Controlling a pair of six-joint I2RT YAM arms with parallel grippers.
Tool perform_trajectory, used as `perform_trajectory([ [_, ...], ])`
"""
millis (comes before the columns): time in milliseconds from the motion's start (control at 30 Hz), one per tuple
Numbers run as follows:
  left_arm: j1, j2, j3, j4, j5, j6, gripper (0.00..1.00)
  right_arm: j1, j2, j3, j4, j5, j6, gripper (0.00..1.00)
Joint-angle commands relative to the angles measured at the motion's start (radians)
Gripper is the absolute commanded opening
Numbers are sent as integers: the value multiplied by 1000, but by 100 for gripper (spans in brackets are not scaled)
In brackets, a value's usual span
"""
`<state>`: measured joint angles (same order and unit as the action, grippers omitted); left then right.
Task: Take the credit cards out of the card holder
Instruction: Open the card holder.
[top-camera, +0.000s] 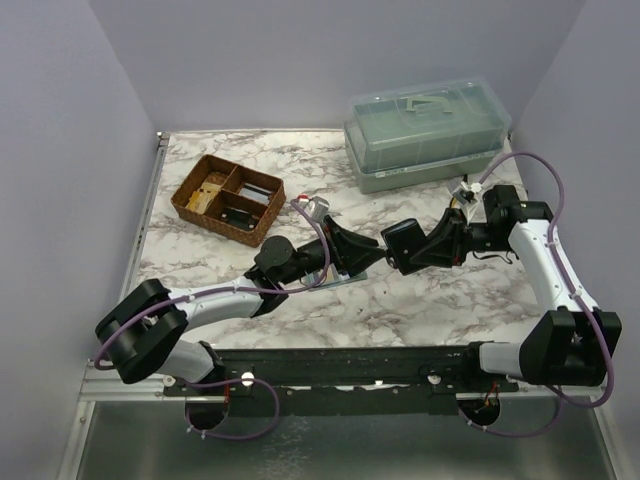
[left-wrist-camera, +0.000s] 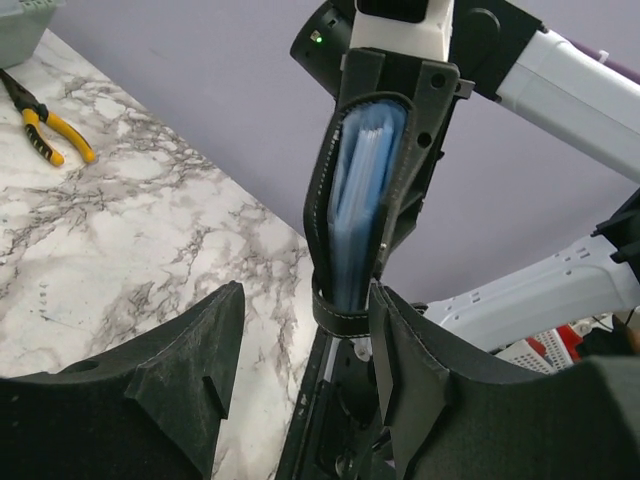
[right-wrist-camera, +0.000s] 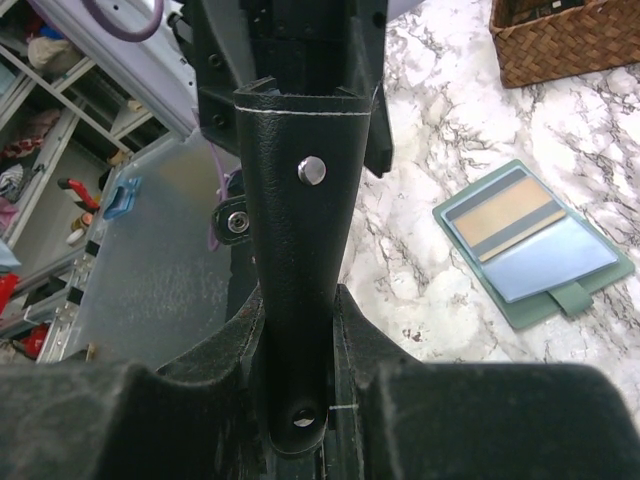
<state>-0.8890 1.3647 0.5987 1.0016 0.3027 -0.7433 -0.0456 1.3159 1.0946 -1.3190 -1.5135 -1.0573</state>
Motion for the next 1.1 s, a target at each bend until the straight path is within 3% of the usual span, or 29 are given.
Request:
perform_trajectory([
  [0,13,45,39,103,81,-30,57,4,-52,-32,97,-101,103,0],
  [300,13,106,51,104,164,-14,57,6,-63,-52,136,-101,149,0],
  [567,14,119,27,106,206,30,49,6,-68,-49,132,-108,150,0],
  [667,16,139,56,108,276,47,39,6,-67,-52,129,-108,150,0],
  [767,27,161,85,108,323,43,20,8,-69,-47,124,-107,148,0],
  [833,41,169,89,109,316,29,21,12,-73,-48,124,-101,149,0],
  [933,49,168,84,107,281,21,32,16,-79,-59,133,-93,157,0],
  [1067,49,162,86,107,252,28,34,21,-84,-70,162,-89,186,0],
])
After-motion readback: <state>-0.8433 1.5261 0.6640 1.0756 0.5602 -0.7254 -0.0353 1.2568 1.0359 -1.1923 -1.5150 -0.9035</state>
